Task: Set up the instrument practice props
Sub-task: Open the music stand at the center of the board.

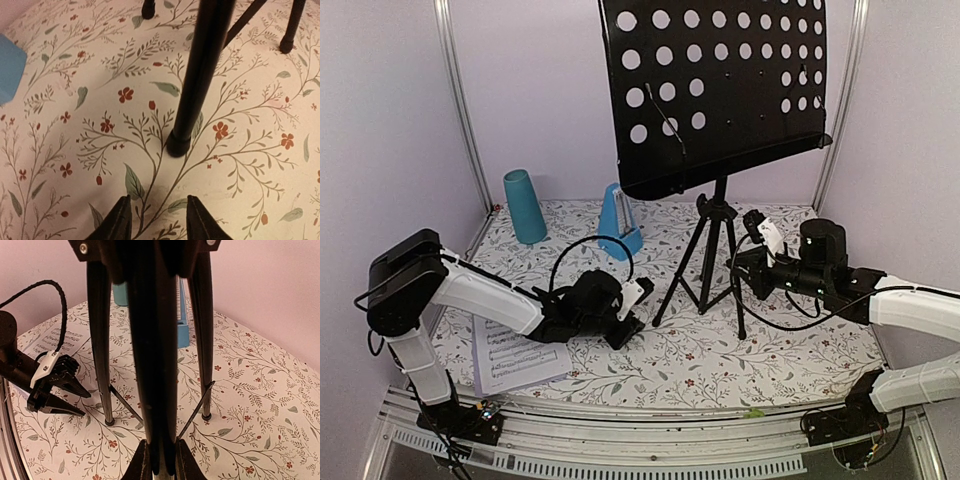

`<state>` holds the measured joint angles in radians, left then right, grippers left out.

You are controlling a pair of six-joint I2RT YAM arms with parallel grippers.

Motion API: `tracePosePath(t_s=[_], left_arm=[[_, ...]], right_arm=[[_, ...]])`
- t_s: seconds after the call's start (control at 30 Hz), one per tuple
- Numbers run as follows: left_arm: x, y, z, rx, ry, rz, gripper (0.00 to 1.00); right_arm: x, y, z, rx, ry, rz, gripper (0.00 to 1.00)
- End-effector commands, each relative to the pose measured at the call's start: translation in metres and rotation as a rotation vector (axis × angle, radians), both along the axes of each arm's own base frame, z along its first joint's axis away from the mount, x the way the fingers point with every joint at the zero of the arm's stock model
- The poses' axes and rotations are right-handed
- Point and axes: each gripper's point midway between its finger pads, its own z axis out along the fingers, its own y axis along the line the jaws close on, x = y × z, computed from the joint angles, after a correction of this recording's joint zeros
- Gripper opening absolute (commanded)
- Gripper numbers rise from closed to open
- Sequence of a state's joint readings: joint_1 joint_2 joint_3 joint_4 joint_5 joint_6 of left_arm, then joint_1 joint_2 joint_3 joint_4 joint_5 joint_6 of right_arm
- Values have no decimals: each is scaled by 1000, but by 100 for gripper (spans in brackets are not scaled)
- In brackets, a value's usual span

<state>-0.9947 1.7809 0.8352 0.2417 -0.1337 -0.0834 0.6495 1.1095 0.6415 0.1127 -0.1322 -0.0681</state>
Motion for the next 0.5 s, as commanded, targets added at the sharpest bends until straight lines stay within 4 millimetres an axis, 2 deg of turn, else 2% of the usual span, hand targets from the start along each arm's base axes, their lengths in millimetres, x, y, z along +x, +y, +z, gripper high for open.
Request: tracePosePath(t_s=[0.0, 0.17, 0.27, 0.47], left_arm=[[4, 10, 3, 2, 9, 39, 44], [9, 0, 36, -83, -10, 22, 53], [18, -5, 66, -153, -36, 19, 61], [38, -14, 121, -289, -91, -15, 71]], right_arm=[[15, -18, -10, -37, 43, -120, 6], [14, -15, -13, -43, 55, -112, 5], [13, -13, -15, -48, 59, -107, 5], [11, -8, -17, -54, 67, -93, 5]])
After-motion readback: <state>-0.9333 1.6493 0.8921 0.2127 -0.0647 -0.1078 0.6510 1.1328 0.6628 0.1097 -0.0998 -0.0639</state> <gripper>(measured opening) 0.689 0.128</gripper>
